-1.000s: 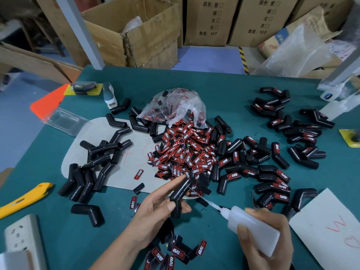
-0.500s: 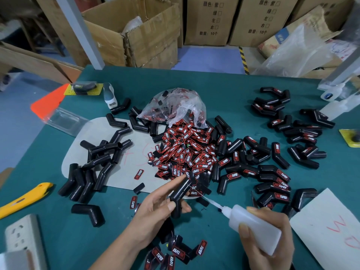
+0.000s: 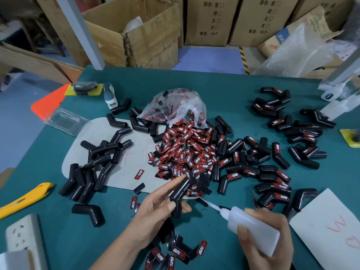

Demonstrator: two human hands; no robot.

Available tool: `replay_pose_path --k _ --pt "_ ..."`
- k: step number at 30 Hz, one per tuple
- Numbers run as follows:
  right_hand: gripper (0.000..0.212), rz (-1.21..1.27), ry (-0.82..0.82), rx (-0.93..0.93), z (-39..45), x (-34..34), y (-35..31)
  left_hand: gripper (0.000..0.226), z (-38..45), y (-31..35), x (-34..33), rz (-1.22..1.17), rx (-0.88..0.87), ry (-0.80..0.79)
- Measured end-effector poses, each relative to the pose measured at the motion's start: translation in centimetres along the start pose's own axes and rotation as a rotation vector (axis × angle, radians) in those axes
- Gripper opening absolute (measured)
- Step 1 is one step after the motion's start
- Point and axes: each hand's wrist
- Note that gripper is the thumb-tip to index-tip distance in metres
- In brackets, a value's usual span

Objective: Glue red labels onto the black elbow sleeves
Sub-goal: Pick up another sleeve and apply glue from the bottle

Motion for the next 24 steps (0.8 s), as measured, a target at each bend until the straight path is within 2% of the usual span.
replay_pose_path --k 7,11,16,24 --pt "0.028 -0.035 -0.025 0.018 -0.03 -0.02 -0.18 0.068 0.03 -0.12 0.12 0.016 -0.001 0.0" --pt "0.028 -0.009 0.016 0.011 0.04 0.0 -0.3 0.067 0.0 -0.07 0.12 0.035 0.002 0.0" --pt "0.027 -0.04 -0.048 0.01 -0.1 0.09 -0.51 0.067 -0.02 0.09 0.04 0.035 0.0 0.0" --pt "0.029 -0.128 -0.058 0.019 -0.24 0.36 -0.6 0.067 -0.02 0.15 0.0 0.073 -0.012 0.012"
Point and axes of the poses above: each hand's wrist, its own z-axis towards the middle knuckle, its own x-axis out of the back of the hand, y = z × x, and after that the axes turned 12 degrees about z, right-handed
